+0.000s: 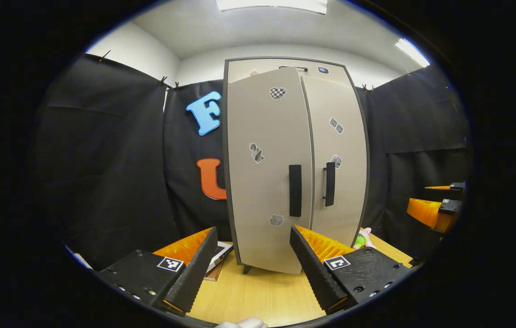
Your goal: Grab one shoe with the right hand and put it into the shoe cabinet, grab the other shoe with the left hand and put it into the shoe cabinet; then close the right door with the right hand and the left door with the left hand.
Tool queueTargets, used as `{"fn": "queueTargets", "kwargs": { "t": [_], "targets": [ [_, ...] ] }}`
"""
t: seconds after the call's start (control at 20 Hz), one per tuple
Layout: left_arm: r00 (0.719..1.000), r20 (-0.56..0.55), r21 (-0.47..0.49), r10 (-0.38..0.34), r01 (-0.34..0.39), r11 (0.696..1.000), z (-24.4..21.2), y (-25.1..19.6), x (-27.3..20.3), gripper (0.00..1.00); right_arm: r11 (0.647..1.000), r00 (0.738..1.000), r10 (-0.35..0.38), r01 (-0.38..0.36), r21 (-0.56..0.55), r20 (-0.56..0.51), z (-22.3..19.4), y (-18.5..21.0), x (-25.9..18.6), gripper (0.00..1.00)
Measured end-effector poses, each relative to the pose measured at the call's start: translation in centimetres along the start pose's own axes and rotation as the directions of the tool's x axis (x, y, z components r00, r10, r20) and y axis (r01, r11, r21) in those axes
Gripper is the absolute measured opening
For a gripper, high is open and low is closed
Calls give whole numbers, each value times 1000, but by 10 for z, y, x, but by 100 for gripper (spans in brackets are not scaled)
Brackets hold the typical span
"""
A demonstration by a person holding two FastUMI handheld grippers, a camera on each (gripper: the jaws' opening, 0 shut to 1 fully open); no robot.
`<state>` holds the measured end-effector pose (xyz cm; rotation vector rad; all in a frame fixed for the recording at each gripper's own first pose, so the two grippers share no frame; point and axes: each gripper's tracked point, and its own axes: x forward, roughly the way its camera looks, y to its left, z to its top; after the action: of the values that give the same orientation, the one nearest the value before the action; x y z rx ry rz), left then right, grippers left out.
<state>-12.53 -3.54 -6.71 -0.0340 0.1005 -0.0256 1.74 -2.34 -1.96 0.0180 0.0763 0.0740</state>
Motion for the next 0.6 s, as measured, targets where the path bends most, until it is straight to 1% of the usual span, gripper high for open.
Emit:
{"fn": "queueTargets", "kwargs": {
  "t": [0.05, 0.15, 0.2, 0.25, 0.3, 0.35, 0.4, 0.45, 0.6],
  "targets": [
    [1000, -7, 1, 4, -4, 1000, -2, 1, -1, 96, 1000, 1000, 0, 0, -2, 4, 1, 2, -1, 100],
    [1000, -8, -4, -3, 3, 1000, -3, -1, -5, 96, 1000, 1000, -7, 7, -6, 5, 2, 3, -2, 100],
    [1000, -9, -3, -5, 5, 1000, -3, -2, -6, 100, 1000, 1000, -7, 7, -4, 6, 1, 3, -2, 100],
    [1000, -8, 4, -7, 7, 1000, -4, -1, -8, 96, 1000, 1000, -8, 8, -5, 1, 1, 3, -2, 100],
    [1000, -8, 9, -9, 9, 1000, -3, -2, -9, 96, 1000, 1000, -10, 10, -5, 0, 1, 3, -2, 100],
    [1000, -4, 11, -11, 11, 1000, -3, -4, -9, 100, 1000, 1000, -15, 15, -4, -2, 1, 2, -3, 100],
    [1000, -3, 10, -15, 15, 1000, -2, -5, -9, 100, 1000, 1000, -16, 16, -4, 1, 1, 1, -3, 100],
    [1000, -4, 7, -19, 19, 1000, -2, -6, -9, 96, 1000, 1000, -22, 22, -2, -1, 2, 0, -3, 100],
    [1000, -8, -1, -30, 30, 1000, -4, -9, -8, 96, 1000, 1000, -25, 25, 4, 4, 3, 0, -4, 100]
  ]
}}
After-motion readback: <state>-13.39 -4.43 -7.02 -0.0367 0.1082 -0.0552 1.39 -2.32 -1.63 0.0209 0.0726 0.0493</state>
